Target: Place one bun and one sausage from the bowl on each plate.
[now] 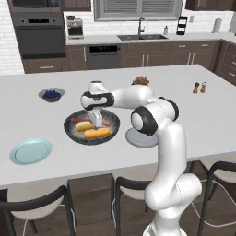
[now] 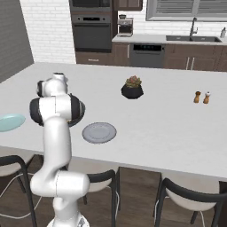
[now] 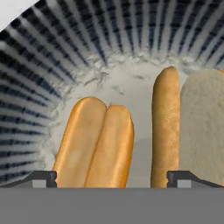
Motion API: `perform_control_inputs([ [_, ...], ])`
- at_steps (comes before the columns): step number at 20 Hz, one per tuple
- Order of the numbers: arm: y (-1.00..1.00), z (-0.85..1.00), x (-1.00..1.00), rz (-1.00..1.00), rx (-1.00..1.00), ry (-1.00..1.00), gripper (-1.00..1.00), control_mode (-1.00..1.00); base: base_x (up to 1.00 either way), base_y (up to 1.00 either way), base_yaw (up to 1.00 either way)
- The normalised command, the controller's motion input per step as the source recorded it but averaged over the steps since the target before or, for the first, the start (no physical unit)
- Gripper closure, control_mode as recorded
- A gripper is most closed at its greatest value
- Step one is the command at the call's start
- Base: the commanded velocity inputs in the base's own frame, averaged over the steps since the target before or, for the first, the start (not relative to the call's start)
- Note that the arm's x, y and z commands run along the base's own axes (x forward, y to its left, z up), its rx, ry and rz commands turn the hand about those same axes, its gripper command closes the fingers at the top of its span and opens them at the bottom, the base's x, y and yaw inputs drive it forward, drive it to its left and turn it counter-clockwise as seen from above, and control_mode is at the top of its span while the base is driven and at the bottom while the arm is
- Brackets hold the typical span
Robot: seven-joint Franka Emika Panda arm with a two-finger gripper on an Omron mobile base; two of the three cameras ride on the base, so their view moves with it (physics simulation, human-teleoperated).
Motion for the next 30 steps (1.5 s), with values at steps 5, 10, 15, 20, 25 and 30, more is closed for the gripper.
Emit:
perform_control_inputs([
  [5, -0.09, -0.23, -0.63, 0.0, 0.0, -0.17, -1.0, -1.0, 0.0, 0.0, 0.0],
  [10, 0.0, -0.01, 0.08, 0.0, 0.0, -0.1, -1.0, -1.0, 0.0, 0.0, 0.0],
  [15, 0.0, -0.01, 0.27, 0.0, 0.0, -0.03, -1.0, -1.0, 0.0, 0.0, 0.0],
  [20, 0.0, -0.01, 0.04, 0.0, 0.0, 0.0, -1.0, -1.0, 0.0, 0.0, 0.0],
  [25, 0.15, -0.16, 0.0, 0.0, 0.0, 0.04, -1.0, -1.0, 0.0, 0.0, 0.0],
  [30, 0.09, -0.31, 0.0, 0.0, 0.0, 0.07, -1.0, -1.0, 0.0, 0.0, 0.0],
])
